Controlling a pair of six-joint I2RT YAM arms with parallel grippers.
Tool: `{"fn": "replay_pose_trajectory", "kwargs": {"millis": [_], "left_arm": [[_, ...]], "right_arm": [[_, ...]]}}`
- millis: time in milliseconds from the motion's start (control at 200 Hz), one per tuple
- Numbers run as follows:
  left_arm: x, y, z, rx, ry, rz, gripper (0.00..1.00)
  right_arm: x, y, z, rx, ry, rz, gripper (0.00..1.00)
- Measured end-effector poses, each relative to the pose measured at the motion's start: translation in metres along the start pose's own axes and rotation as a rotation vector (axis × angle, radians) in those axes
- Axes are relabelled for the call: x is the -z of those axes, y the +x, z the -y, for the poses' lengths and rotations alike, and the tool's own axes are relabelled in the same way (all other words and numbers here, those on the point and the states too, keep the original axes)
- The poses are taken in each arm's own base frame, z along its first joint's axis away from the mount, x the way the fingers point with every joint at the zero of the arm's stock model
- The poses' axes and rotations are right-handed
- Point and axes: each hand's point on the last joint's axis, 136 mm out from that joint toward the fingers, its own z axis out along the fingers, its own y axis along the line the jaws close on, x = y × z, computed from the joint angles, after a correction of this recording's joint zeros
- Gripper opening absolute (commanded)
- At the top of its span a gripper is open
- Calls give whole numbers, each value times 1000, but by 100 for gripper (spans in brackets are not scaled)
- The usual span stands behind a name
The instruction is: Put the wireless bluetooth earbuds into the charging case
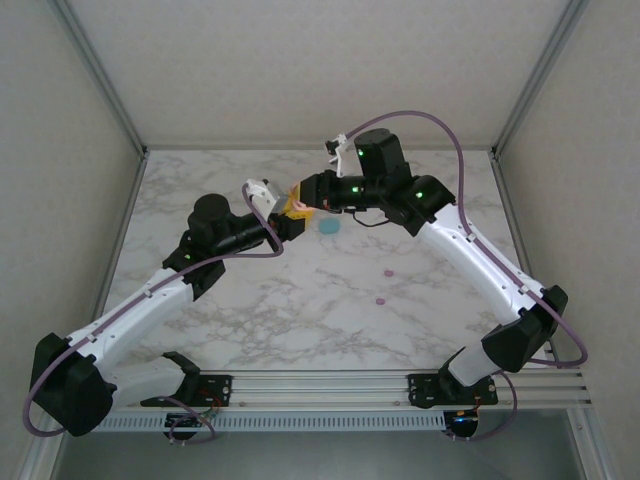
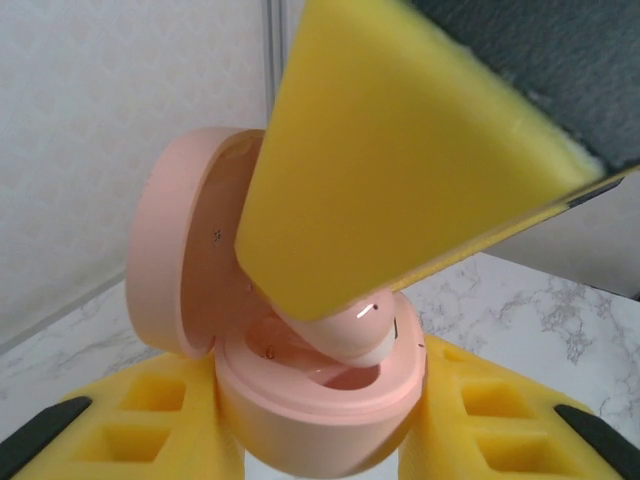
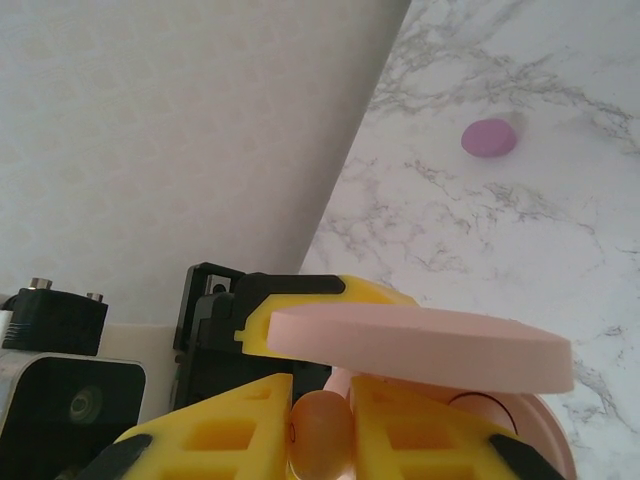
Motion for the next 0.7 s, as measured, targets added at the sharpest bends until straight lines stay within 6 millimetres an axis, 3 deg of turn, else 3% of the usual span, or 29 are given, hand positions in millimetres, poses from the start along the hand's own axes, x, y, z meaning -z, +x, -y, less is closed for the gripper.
{"fn": "replay_pose_trajectory", "kwargs": {"millis": [696], "left_arm": [[0, 4, -6, 7, -37, -15, 20]], "right_arm": [[-9, -3, 0, -10, 51, 31, 26]]}}
